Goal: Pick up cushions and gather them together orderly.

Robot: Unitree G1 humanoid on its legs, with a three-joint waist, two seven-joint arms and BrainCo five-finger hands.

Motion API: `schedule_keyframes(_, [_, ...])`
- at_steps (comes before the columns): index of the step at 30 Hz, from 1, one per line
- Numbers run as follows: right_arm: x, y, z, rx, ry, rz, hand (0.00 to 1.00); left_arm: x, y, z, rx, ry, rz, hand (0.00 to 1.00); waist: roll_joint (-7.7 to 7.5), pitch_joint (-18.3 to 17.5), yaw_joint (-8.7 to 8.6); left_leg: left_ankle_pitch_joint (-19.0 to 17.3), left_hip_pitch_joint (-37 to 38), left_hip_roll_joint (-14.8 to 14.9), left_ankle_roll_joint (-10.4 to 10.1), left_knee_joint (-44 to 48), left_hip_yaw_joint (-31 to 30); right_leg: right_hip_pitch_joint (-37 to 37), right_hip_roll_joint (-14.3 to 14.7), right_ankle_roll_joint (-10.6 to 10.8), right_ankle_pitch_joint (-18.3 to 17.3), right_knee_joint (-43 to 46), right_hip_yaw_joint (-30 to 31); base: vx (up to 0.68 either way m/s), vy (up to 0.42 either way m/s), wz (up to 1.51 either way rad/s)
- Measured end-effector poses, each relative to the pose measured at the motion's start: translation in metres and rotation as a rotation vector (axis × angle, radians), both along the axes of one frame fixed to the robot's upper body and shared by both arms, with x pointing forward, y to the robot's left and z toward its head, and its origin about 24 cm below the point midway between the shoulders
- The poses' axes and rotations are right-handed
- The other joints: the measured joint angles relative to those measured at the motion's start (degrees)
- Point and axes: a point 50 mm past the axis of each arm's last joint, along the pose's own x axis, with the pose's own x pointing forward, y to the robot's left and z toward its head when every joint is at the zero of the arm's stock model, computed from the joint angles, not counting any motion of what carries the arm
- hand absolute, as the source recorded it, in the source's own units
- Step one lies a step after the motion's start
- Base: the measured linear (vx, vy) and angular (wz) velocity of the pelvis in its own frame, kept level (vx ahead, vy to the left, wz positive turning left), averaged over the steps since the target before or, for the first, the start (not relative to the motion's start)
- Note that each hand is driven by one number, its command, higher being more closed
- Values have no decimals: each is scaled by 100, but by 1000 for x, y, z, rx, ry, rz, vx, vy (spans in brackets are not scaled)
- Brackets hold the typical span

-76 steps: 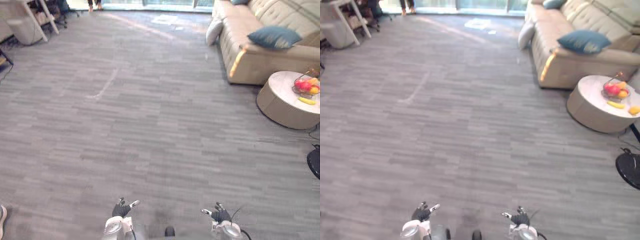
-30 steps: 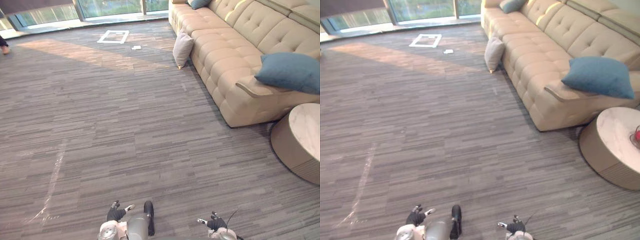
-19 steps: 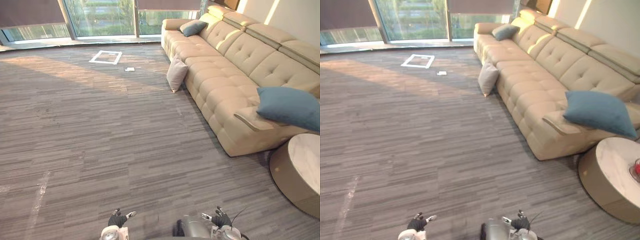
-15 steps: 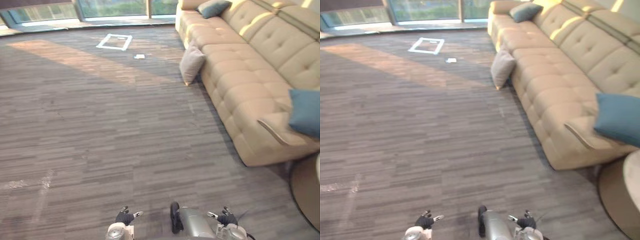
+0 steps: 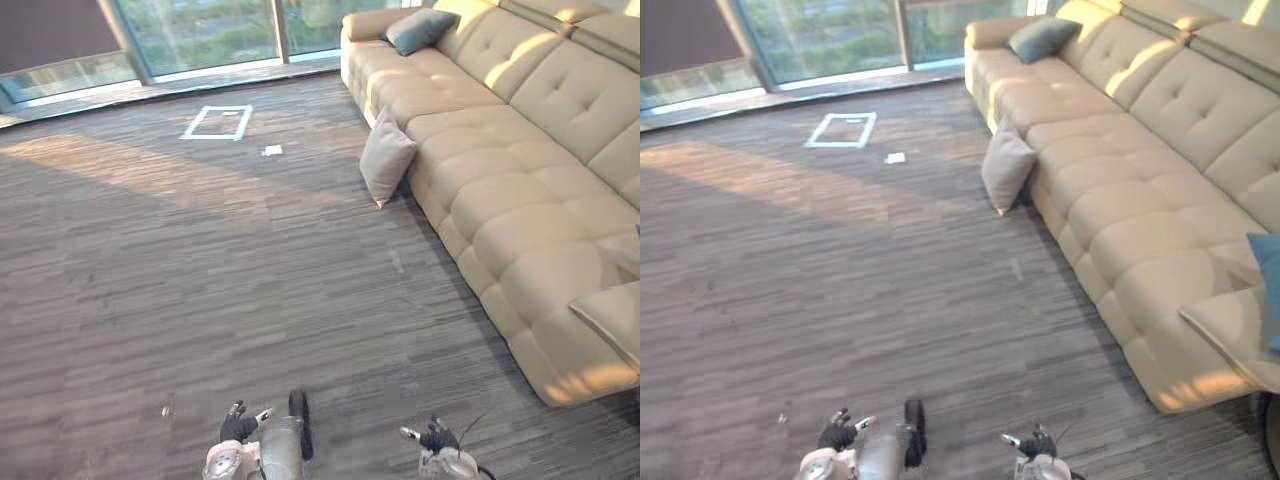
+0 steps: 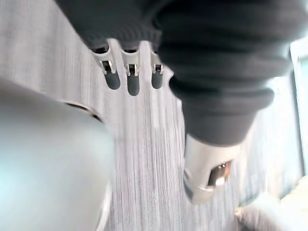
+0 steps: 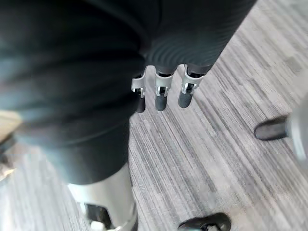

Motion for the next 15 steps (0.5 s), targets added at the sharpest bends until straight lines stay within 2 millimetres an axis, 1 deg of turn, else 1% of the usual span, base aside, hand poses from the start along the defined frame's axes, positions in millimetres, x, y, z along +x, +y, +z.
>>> schedule_keyframes(1, [0, 1, 0, -2, 0, 5, 0, 0, 1, 0, 4, 5, 0, 0, -42, 12, -5, -151, 164, -111, 72, 16, 16, -161, -33, 290, 155, 625, 51, 512, 280, 19])
schedule_keyframes(2, [-3, -1, 0, -12, 8, 16, 0, -1, 3, -1, 14, 13, 1, 0, -66, 19, -48, -376, 439, -216, 141, 6, 0, -607, 21, 958, 649, 1773, 238, 612, 323, 22])
schedule_keyframes(3, [1, -1, 1, -15, -7, 22, 0, -4, 3, -2, 17, 32, 0, 0, -44, 41, -112, -588, 753, -280, 177, -17, -55, -1046, 53, 1283, 895, 2910, 308, 558, 285, 16])
schedule_keyframes(4, [4, -2, 3, -22, -27, 24, 0, -6, 3, -4, 16, 48, 2, 0, -29, 53, -133, -721, 1025, -326, 184, -54, -63, -1356, 43, 1199, 833, 3578, 253, 546, 257, 2])
schedule_keyframes(5, [6, -4, 5, -28, -43, 25, 0, -8, 1, -5, 9, 56, 3, 0, 10, 82, -134, -848, 1359, -354, 176, -156, -43, -1651, 18, 1047, 710, 4083, 144, 503, 208, -12])
schedule_keyframes(6, [9, -7, 8, -45, -70, 39, 0, -8, -4, -5, -3, 57, 3, 0, 124, 121, -153, -1024, 1842, -351, 192, -359, -37, -2111, 35, 731, 454, 4438, -108, 471, 159, -13])
schedule_keyframes(7, [13, -9, 10, -54, -92, 46, 0, -7, -5, -5, -7, 54, 2, 0, 147, 156, -162, -1113, 2174, -347, 209, -527, -49, -2371, 77, 566, 241, 4413, -344, 550, 147, -4])
schedule_keyframes(8, [14, -10, 11, -58, -100, 46, 0, -6, -7, -5, -10, 54, 1, 0, 171, 181, -179, -1186, 2448, -337, 209, -672, -65, -2628, 136, 449, 51, 4214, -533, 509, 80, 11])
schedule_keyframes(9, [14, -10, 11, -60, -99, 45, 0, -6, -7, -5, -11, 53, -2, 0, 151, 173, -213, -1322, 2709, -314, 202, -789, -111, -2943, 236, 383, -103, 3773, -808, 518, 14, 24])
schedule_keyframes(10, [13, -11, 11, -58, -98, 39, 0, -4, -8, -5, -11, 50, -9, 0, 119, 193, -276, -1482, 2880, -296, 195, -811, -202, -3183, 335, 383, -116, 3192, -1037, 436, -25, 29])
schedule_keyframes(11, [14, -11, 11, -59, -104, 34, 0, -2, -10, -5, -14, 51, -12, 0, 103, 201, -312, -1582, 2984, -283, 175, -836, -244, -3327, 435, 354, -35, 2629, -1134, 510, -54, 37])
schedule_keyframes(12, [19, -11, 12, -60, -112, 38, 0, -1, -11, -6, -14, 60, -25, 0, 50, 200, -428, -1688, 3134, -297, 132, -938, -363, -3429, 580, 381, 403, 1381, -1201, 577, -81, 49])
schedule_keyframes(13, [17, -10, 11, -55, -100, 40, 0, -1, -10, -6, -8, 67, -42, 0, -62, 176, -523, -1701, 3281, -390, 118, -1097, -530, -3436, 620, 445, 887, 334, -1224, 608, -101, 64])
schedule_keyframes(14, [19, -9, 11, -52, -103, 39, 0, -3, -10, -7, -1, 76, -65, 0, -133, 204, -575, -1704, 3425, -455, 115, -1214, -691, -3504, 620, 343, 1338, 121, -1187, 649, -138, 79])
schedule_keyframes(15, [17, -16, 10, -66, -91, 26, 0, -4, -15, -9, -5, 95, -99, 0, -106, 198, -624, -1706, 3592, -384, 108, -1157, -966, -3414, 726, -207, 1815, 260, -1044, 641, -155, 58])
